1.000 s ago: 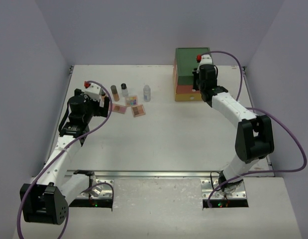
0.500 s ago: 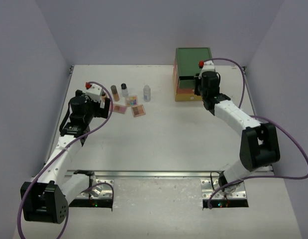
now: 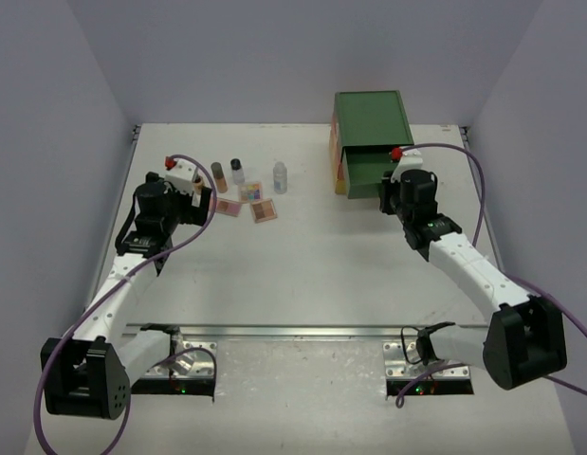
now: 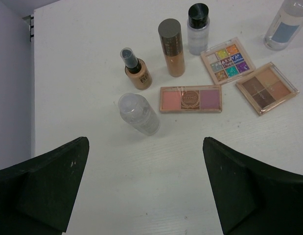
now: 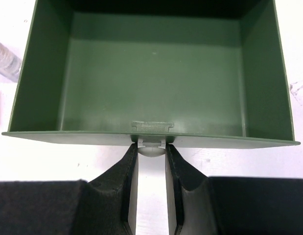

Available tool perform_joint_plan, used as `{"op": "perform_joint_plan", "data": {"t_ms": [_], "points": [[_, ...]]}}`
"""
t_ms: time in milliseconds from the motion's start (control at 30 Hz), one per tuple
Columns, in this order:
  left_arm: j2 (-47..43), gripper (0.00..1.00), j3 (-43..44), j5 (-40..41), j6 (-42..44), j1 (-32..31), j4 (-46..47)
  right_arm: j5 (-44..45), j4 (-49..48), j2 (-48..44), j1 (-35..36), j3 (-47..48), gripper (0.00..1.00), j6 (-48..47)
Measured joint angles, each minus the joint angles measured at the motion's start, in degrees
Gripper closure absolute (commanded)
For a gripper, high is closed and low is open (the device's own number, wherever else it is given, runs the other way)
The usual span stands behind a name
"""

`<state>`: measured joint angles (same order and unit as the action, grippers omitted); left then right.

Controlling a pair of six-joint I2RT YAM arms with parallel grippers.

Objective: Organize the makeup

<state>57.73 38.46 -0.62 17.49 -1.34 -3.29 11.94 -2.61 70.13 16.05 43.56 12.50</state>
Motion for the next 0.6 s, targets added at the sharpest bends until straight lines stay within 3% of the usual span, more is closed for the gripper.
{"op": "perform_joint_plan", "data": {"t_ms": [100,200,300,400,600], "points": [[0.3,0.00,0.0,0.2,0.0,0.0,0.0,-0.5,1.1,-0.8,0.0,-0.4,0.47,0.1],[0.6,0.00,0.0,1.2,0.0,0.0,-0.1,-0.8,2.3,-1.5,0.0,-0.8,0.26,1.0],[0.9,0.00,0.0,2.0,0.0,0.0,-0.1,-1.3,3.4,-2.6,0.0,-1.1,0.18,1.6],[2.5,0.00,0.5,2.8,0.2,0.1,-0.2,-1.7,4.5,-4.1,0.0,-1.1,0.03,2.2],[11.9,0.00,5.3,2.7,0.2,3.0,-1.2,-4.2,8.1,-6.7,0.0,-1.1,0.01,2.6]]}}
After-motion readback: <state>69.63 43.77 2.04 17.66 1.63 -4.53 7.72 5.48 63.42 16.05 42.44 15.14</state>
